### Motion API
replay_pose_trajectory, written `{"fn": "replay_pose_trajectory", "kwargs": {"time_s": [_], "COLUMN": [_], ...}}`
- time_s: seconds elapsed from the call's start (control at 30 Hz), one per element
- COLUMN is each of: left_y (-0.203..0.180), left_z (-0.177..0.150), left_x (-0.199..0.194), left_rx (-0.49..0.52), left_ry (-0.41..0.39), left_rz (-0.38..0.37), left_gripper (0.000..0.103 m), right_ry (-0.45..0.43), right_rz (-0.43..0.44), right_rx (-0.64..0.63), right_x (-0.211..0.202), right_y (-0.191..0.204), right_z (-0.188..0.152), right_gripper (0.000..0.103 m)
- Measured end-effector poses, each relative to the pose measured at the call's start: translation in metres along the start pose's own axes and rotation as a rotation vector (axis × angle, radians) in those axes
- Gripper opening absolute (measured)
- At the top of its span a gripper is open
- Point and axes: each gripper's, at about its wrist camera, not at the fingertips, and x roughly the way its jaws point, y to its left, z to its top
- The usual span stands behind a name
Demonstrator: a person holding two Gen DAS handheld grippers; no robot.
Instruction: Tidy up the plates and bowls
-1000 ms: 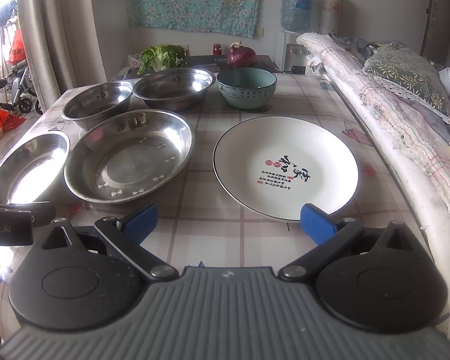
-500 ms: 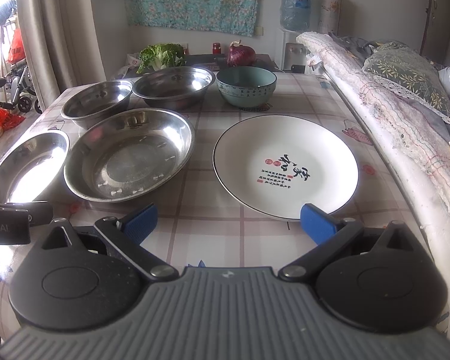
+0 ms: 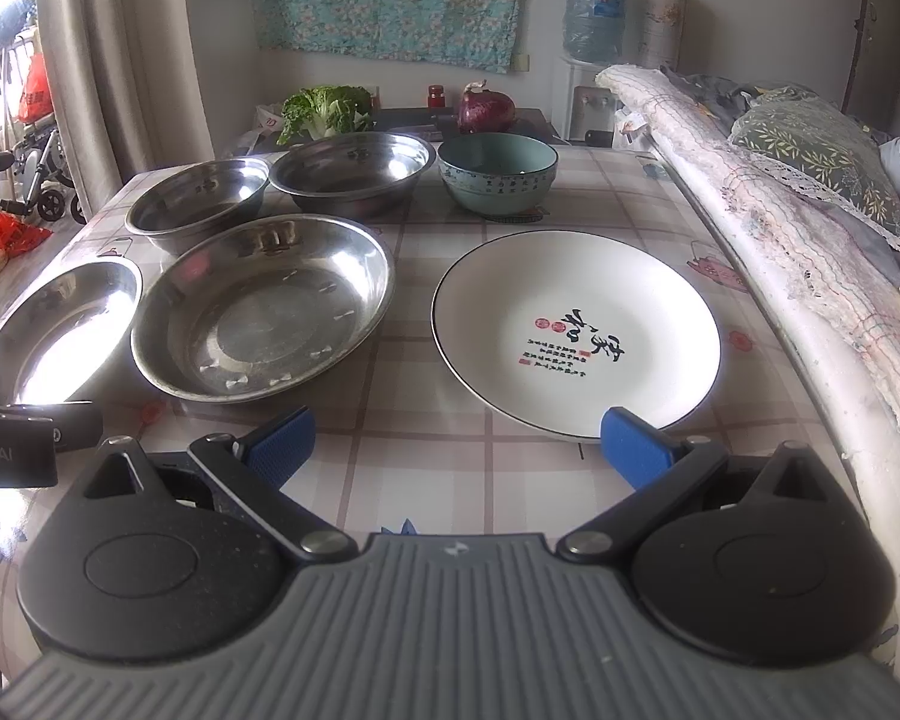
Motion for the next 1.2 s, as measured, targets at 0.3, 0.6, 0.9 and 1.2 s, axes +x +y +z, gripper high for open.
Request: {"fn": "replay_pose_trajectory", "kwargs": {"time_s": [0.3, 0.6, 0.9, 1.2], "left_y": [0.001, 0.001, 0.002, 0.017], "left_z": [0.000, 0.000, -0.002, 0.001], "left_x": [-0.001, -0.001, -0.001, -0.009], "left_rx": [-0.003, -0.003, -0.003, 0.015], "left_ry": [0.004, 0.002, 0.004, -0.053], "left_rz": [-0.001, 0.000, 0.000, 0.011], "left_gripper": [0.103, 0.103, 0.103, 0.103], "right_ry": [-0.001, -0.007, -0.020, -0.036], "right_rz": [-0.006, -0.020, -0.036, -0.003], "right_rx": [0.003, 0.001, 0.015, 0.003], "right_x": [-0.001, -0.003, -0.007, -0.009], "right_y": [0.000, -0.001, -0.003, -0.003], "right_z": [0.000, 0.000, -0.002, -0.004], "right_gripper": [0.102, 0.102, 0.102, 0.102]}}
